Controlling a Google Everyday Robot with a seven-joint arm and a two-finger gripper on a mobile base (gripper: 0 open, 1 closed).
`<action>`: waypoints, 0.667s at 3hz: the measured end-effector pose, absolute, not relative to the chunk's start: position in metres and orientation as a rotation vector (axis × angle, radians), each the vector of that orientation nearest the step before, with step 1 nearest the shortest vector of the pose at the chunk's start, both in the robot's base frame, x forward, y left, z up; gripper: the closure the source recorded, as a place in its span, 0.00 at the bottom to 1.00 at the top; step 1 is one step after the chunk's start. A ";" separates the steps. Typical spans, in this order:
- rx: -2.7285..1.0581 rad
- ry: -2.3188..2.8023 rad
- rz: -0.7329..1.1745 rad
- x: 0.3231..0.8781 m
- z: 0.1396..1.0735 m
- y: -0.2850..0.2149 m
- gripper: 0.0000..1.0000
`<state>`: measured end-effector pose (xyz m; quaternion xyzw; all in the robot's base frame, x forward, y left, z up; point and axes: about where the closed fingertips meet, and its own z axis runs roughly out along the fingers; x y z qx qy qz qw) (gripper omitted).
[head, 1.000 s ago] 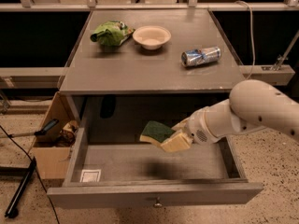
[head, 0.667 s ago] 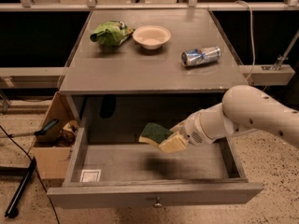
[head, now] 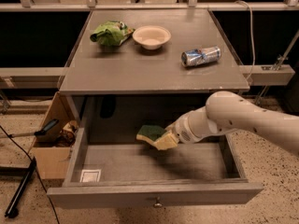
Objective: Place sponge into top drawer
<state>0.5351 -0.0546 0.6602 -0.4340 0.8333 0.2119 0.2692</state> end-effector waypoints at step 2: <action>-1.136 2.270 0.543 0.541 0.634 -0.058 1.00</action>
Offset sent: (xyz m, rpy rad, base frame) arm 0.0057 -0.0074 -0.0393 -0.0197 0.0043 -0.0548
